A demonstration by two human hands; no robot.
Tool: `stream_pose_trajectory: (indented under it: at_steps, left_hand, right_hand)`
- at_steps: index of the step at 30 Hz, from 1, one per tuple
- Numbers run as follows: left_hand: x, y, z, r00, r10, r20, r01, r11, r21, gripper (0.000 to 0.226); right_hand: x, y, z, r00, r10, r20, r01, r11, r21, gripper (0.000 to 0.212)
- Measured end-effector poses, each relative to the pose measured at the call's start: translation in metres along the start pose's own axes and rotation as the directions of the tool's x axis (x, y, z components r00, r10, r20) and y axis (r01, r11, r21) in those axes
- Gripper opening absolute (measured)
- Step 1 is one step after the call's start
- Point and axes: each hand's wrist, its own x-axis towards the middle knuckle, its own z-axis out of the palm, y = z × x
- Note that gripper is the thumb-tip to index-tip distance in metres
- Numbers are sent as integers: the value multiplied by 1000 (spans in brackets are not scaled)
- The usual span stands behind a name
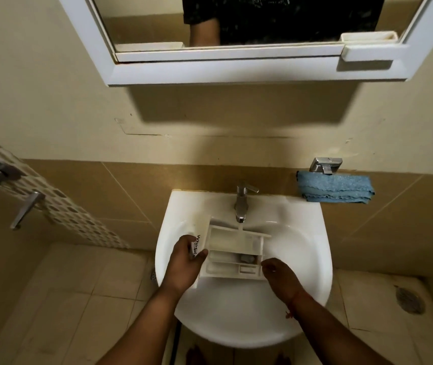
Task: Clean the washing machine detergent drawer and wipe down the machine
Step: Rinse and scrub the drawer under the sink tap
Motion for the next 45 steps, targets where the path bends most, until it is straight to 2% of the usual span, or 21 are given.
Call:
stream_pose_trajectory:
  at_steps: [5,10,16,20,23,26,28,30,35,41,43,45]
  left_hand:
    - [-12,2,-4,997,29,-75,-25,998,49,39]
    - [-35,1,-2,982,40,-182,-41,999,1,34]
    - [-62,4,0,935,86,-344,-81,996,29,35]
    - [-75,9,4,905,64,-421,-75,997,-10,31]
    - [-80,10,8,899,-51,-435,-11,990,-139,27]
    - [-85,9,11,894,-106,-435,30,983,-179,25]
    - [-86,8,12,892,-128,-433,45,979,-198,23]
    - [-84,9,11,901,-124,-417,45,980,-194,21]
    - [-78,20,8,932,-123,-342,64,982,-177,22]
    - [-65,25,4,978,-204,-37,190,955,-229,38]
    - [-62,23,-1,966,-245,85,259,926,-274,42]
    - [-58,17,-8,955,-274,114,295,924,-245,36]
  right_hand:
    - [-3,-5,1,985,62,163,-85,987,135,17]
    - [-18,-7,2,952,73,297,-115,985,126,14]
    - [-24,-2,5,919,76,386,-121,988,93,19]
    - [-24,-7,10,882,115,456,-210,964,163,11]
    - [-22,-16,13,863,175,473,-383,839,387,22]
    - [-21,-23,21,852,251,459,-507,616,603,34]
    - [-24,-24,28,858,260,443,-513,467,720,39]
    - [-28,-23,36,880,251,403,-471,352,809,42]
    - [-34,-25,45,939,257,230,-288,220,932,22]
    - [-34,-33,41,951,305,50,-134,259,956,39]
    - [-35,-37,40,952,305,8,-108,310,945,39]
    - [-36,-39,38,959,281,-24,-87,376,923,38]
